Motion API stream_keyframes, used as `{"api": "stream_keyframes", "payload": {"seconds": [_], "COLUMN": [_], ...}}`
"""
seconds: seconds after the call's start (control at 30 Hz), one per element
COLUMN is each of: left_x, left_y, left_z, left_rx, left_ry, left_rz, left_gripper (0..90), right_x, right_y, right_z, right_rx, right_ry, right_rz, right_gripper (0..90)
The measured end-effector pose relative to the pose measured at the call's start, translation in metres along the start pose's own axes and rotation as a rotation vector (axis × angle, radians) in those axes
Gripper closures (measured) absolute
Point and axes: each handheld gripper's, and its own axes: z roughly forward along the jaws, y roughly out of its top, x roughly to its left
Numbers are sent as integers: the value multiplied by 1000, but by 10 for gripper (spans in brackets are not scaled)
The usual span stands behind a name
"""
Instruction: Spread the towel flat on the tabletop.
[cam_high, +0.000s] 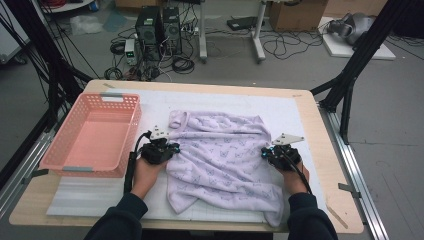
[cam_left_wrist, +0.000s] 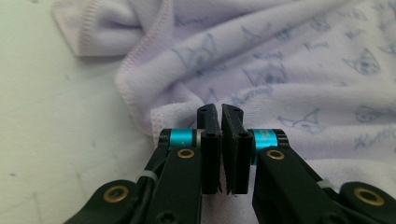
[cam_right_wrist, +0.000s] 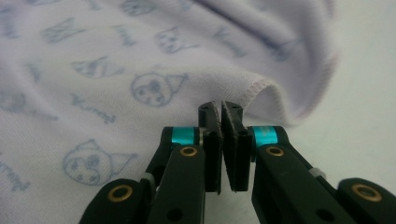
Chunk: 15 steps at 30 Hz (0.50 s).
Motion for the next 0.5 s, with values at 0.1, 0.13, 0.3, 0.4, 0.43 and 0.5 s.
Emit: {"api": "stream_keyframes", "payload": {"seconds": [0.1, 0.13, 0.3, 0.4, 0.43, 0.5], "left_x": [9, 13, 25, 26, 25, 24], "left_y": [7, 11, 30, 40, 41, 41], "left_z": [1, 1, 14, 22, 23, 23], "left_rx": [-21, -26, -48, -75, -81, -101], "left_ry": [27, 44, 92, 109, 114, 101], "left_rz": [-21, -23, -39, -74, -79, -110], "left_gripper": [861, 861, 865, 864, 862, 807], "right_x": [-12, -17, -35, -33, -30, -28], "right_y": [4, 6, 23, 35, 37, 40], "right_z": [5, 8, 17, 21, 23, 27], "right_rx": [-26, -36, -69, -55, -43, -38], "right_ry": [-51, -65, -119, -244, -281, -287], "right_rz": [29, 40, 68, -3, -34, -26], "right_gripper": [870, 870, 871, 871, 871, 869]}}
